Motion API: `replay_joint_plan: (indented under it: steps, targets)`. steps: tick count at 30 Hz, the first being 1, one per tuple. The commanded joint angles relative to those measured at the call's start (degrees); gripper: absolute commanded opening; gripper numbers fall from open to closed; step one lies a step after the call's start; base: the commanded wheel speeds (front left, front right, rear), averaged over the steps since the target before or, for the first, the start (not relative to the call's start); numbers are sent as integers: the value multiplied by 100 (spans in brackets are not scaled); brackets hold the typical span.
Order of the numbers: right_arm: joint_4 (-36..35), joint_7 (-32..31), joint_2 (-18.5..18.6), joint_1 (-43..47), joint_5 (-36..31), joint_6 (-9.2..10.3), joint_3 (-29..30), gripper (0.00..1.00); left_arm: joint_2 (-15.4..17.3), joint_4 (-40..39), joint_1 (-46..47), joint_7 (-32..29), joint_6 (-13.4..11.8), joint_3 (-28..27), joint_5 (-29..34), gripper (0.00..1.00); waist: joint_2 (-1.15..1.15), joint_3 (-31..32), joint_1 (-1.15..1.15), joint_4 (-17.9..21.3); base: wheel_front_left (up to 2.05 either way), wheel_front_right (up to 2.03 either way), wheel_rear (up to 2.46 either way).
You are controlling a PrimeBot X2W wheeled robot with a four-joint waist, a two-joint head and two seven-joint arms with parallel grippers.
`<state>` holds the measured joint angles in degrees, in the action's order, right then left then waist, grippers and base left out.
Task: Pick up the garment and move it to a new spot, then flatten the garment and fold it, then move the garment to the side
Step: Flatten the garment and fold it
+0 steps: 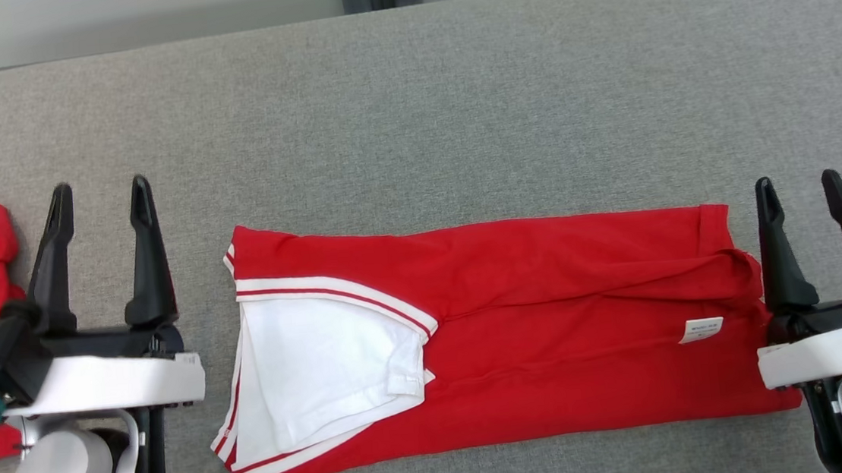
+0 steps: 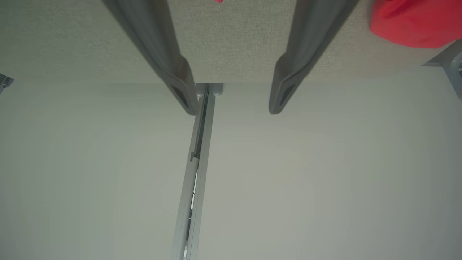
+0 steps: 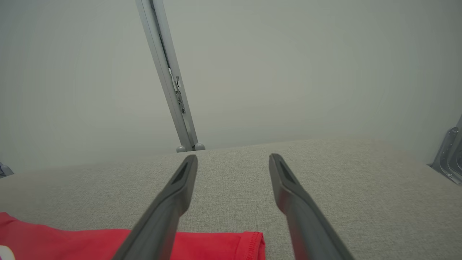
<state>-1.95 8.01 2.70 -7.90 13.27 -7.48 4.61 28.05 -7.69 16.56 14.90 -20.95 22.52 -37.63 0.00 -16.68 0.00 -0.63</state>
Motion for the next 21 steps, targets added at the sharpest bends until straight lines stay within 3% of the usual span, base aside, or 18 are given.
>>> replay_joint_plan:
  steps: [1,12,21]
  targets:
    - [98,68,36,27,-28,-2,-47,100,-96,159,-175,13,110,-153,140,100,0,65,0,49,0,0,0]
    - [619,188,35,81,-8,-2,-78,100,-660,629,-684,13,852,-668,834,100,0,245,0,-8,0,0,0]
    - [756,134,35,18,-50,-2,-53,100,-862,885,-674,14,1186,-858,1039,100,0,272,0,-66,0,0,0]
